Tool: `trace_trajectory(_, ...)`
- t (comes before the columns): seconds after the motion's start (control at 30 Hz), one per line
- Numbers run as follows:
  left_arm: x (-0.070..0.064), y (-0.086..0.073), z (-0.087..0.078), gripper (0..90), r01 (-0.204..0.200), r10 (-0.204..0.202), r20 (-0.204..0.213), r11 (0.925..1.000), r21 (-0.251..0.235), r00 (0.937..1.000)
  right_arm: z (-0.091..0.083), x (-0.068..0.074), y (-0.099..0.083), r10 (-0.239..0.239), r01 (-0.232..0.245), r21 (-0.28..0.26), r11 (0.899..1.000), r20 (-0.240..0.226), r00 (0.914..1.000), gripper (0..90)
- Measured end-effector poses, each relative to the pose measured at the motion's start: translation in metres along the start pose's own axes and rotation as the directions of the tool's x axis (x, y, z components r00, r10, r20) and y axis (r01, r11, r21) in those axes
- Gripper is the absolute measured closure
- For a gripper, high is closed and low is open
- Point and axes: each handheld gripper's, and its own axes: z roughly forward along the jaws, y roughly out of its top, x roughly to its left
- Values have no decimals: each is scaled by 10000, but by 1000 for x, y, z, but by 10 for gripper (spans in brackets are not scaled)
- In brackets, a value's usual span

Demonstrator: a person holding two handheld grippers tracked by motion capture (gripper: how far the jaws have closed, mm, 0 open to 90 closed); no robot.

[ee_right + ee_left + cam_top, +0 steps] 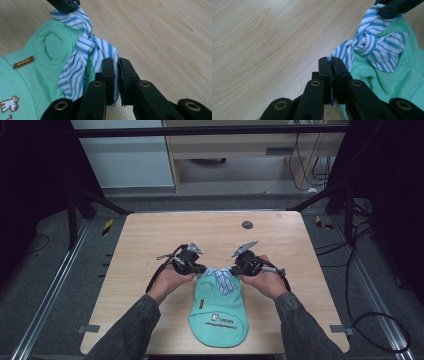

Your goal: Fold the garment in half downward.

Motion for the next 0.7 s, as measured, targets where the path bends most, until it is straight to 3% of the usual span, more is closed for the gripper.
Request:
trace_trajectory(0.47,3,10,-17,870,-258,255,-121,9994,-222,9996,-16,-1,14,-595,599,-235,9979,155,9981,836)
trace_trajectory(0.7,2,12,-20,870,-390,386,-179,9990,-221,9991,-19,0,17,-663,667,-271,9974,183,9976,836)
